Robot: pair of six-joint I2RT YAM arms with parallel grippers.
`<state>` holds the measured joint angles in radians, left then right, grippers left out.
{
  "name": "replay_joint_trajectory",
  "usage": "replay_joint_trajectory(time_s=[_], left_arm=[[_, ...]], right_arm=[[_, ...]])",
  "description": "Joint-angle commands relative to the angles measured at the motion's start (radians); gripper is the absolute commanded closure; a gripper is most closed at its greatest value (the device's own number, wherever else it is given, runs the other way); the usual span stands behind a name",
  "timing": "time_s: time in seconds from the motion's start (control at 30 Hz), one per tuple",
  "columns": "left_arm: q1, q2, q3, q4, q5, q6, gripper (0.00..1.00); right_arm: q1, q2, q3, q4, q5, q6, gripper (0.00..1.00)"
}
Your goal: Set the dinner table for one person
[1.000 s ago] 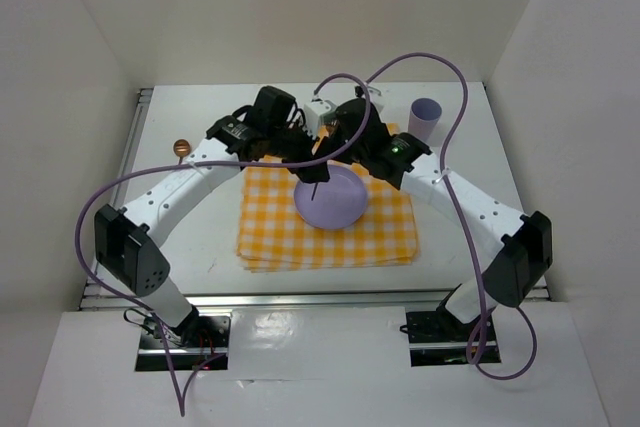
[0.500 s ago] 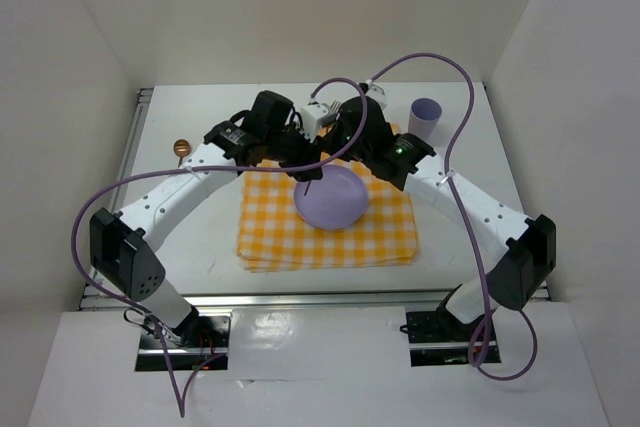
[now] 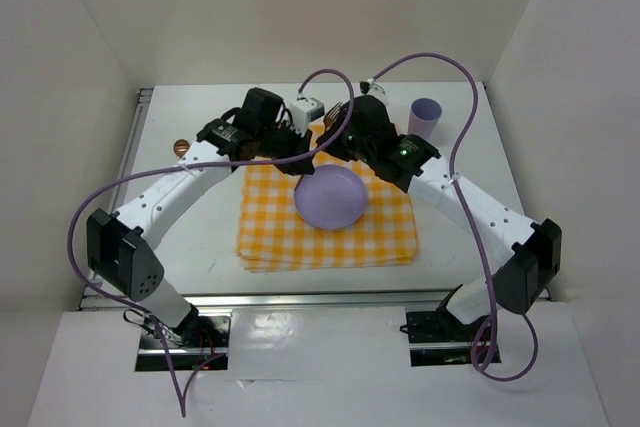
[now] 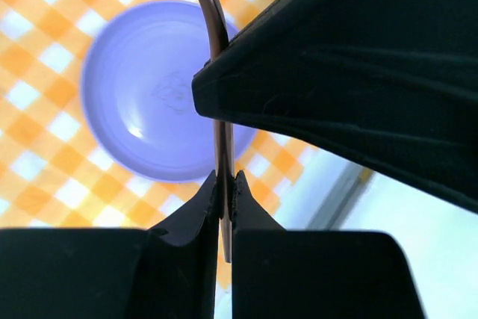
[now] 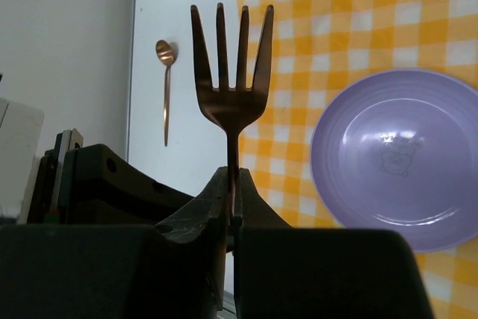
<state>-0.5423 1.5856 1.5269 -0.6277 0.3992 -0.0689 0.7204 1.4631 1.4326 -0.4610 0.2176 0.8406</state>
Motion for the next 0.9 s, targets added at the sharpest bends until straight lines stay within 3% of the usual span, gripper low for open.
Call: replay_joint_trajectory(time_s=[0.0,0.07,0.17,0.23,0.3,0.6,0.73,0.87], left_arm=[[0.069,-0.038,-0.030,0.009,0.176,-0.078,1.00],[0.113,-0.047,-0.068,0.034,0.283,-0.140,1.00],[0.203,-0.056,-0.126,0.086,0.410,-0.216,1.00],[0.266,-0.056,-0.154,0.109,0.460,-0.250,1.00],[0.330,-0.056,-0.203,0.141,0.515,-0.299,1.00],[0.469,0.030,-0.520,0.319,0.650,-0.535,1.00],[0.482,0.125,-0.522,0.368,0.641,-0.559,1.00],[0.482,0.238,-0.439,0.309,0.618,-0.536,1.00]], right_arm=[[0.011,0.029,0.042,0.073,-0.029,-0.026,0.93],[0.011,0.042,0.064,0.064,-0.038,-0.037,0.79],[0.011,0.051,0.065,0.064,-0.049,-0.046,0.66],[0.011,0.051,0.065,0.064,-0.049,-0.057,0.47],[0.011,0.051,0.074,0.064,-0.049,-0.067,0.39],[0.011,0.031,0.077,0.019,-0.020,-0.138,0.39],[0.011,0.013,0.066,-0.013,0.005,-0.147,0.39],[0.011,0.003,0.048,-0.013,0.016,-0.156,0.39]])
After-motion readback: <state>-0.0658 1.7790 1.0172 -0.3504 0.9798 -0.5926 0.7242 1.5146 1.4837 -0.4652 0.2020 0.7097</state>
